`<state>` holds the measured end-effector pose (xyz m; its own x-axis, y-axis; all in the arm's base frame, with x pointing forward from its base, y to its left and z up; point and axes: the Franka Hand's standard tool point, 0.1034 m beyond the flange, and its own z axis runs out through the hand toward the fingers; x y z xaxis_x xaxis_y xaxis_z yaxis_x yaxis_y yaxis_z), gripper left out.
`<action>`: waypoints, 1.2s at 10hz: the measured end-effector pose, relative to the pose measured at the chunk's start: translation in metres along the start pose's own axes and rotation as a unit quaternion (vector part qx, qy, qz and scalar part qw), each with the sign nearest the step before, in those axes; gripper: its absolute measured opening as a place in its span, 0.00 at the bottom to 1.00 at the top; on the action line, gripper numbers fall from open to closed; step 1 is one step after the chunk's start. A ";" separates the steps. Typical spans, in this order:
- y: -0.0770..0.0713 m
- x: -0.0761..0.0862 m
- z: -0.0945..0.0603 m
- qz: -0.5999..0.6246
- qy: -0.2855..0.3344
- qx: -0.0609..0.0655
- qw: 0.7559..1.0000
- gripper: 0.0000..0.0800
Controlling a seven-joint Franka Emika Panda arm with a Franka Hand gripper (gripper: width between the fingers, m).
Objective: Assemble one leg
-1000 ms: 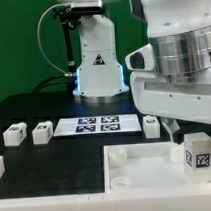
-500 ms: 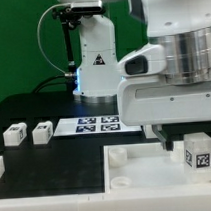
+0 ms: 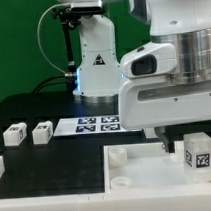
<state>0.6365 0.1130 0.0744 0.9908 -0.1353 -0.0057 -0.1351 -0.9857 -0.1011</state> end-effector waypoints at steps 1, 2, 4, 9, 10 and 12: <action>-0.001 0.000 0.000 0.066 -0.001 0.002 0.998 0.53; -0.001 0.000 0.000 0.111 -0.001 0.002 0.994 0.36; -0.001 0.000 0.000 0.223 -0.003 0.008 0.975 0.36; -0.002 0.001 -0.001 0.558 -0.028 0.031 0.829 0.36; -0.002 0.001 -0.001 0.604 -0.029 0.031 0.796 0.36; -0.003 0.003 -0.002 0.697 -0.035 0.037 0.715 0.37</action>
Offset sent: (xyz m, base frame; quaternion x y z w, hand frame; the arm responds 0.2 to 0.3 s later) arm 0.0052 -0.0018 0.0074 0.0103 0.0018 0.3725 0.9280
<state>0.6398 0.1151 0.0763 -0.1078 -0.9736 -0.2010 -0.9939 0.1104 -0.0015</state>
